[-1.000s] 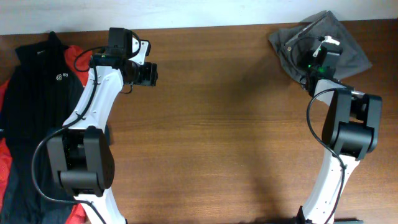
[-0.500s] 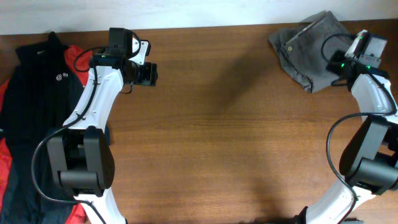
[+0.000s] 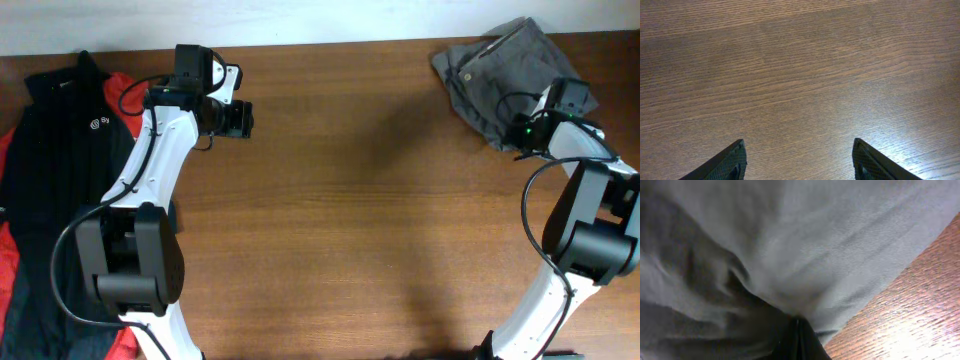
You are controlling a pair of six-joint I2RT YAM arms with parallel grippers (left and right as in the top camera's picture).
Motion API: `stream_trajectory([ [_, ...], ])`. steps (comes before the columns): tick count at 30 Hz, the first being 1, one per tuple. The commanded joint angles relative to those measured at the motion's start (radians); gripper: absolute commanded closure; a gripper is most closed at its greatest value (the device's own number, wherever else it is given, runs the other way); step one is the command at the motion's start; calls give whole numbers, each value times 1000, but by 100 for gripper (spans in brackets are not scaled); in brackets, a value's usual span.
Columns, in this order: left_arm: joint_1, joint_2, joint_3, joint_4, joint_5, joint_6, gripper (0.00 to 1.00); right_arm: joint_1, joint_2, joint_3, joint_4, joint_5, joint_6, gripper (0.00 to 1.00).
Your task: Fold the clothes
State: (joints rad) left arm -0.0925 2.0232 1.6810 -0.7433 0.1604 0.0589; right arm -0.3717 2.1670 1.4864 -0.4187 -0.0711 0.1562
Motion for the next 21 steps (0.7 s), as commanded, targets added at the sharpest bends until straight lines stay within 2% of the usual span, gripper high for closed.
stream_trajectory([
  [1,1,-8,6,-2,1,1,32,21,56,-7,-40,-12,117,96],
  [9,-11,-8,6,-8,0,1,33,159,67,-7,42,8,533,96],
  [11,-13,-8,6,-8,0,1,32,186,67,-7,57,48,589,96],
  [17,-14,-8,6,-9,0,1,32,189,67,-7,74,79,589,96],
  [21,-14,-8,6,-5,0,2,32,164,45,13,35,27,485,96],
])
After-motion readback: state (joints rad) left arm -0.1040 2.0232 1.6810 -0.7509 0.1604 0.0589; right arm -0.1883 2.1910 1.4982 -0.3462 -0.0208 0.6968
